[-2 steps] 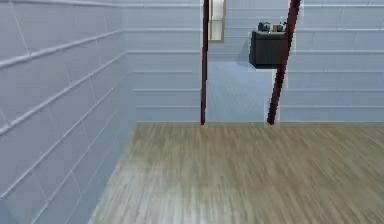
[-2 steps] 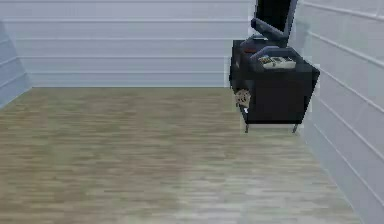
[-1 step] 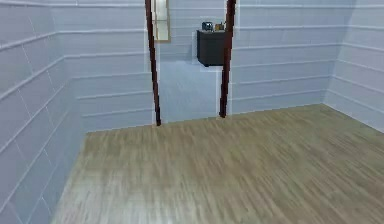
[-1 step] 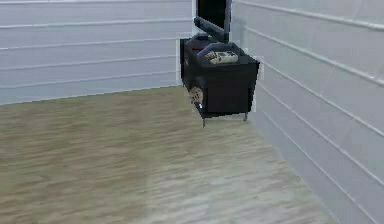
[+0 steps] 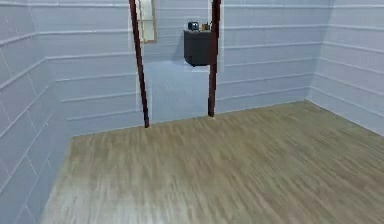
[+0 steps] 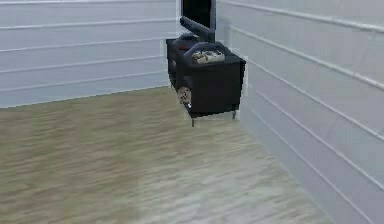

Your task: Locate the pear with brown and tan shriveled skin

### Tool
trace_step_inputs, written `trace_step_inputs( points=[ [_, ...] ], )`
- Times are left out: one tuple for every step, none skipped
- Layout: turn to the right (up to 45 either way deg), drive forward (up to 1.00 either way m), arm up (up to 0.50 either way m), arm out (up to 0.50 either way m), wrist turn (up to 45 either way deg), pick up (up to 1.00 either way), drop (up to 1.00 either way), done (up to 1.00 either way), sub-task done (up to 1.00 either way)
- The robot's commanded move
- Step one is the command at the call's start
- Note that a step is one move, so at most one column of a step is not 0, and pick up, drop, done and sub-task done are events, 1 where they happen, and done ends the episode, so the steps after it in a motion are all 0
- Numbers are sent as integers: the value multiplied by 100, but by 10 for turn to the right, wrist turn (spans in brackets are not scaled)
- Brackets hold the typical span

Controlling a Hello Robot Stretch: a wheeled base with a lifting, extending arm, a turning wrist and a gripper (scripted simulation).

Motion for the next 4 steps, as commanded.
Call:
trace_step_inputs(
  points=[
    [0, 100, 0, 0, 0, 0, 0, 0, 0],
    [0, 100, 0, 0, 0, 0, 0, 0, 0],
    [0, 95, 0, 0, 0, 0, 0, 0, 0],
    [120, 0, 0, 0, 0, 0, 0, 0, 0]
  ],
)
